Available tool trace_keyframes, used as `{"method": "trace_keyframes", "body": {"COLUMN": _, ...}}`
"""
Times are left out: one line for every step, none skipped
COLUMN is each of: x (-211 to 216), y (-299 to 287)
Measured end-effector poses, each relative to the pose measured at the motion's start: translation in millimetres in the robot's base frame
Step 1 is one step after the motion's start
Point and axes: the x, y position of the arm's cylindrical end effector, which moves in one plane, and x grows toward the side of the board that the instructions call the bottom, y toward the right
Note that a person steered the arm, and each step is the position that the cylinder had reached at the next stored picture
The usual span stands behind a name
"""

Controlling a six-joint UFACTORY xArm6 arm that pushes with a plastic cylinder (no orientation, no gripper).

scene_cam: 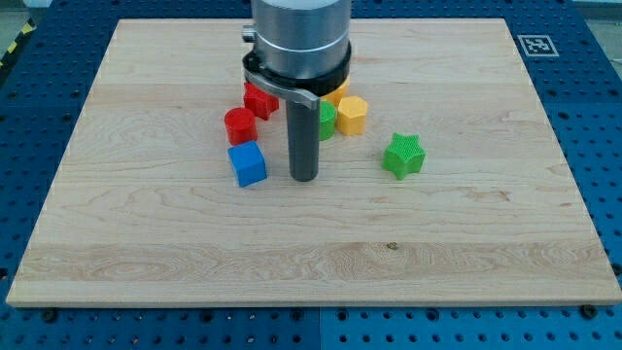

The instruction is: Push the green star to the bottom right of hexagon

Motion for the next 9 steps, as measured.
{"method": "trace_keyframes", "body": {"x": -3, "y": -26}}
{"method": "trace_keyframes", "body": {"x": -8, "y": -38}}
{"method": "trace_keyframes", "body": {"x": -8, "y": -38}}
{"method": "trace_keyframes", "body": {"x": -8, "y": -11}}
{"method": "trace_keyframes", "body": {"x": -8, "y": 37}}
{"method": "trace_keyframes", "body": {"x": -8, "y": 74}}
{"method": "trace_keyframes", "body": {"x": -13, "y": 78}}
{"method": "trace_keyframes", "body": {"x": -24, "y": 78}}
{"method": "trace_keyframes", "body": {"x": -25, "y": 91}}
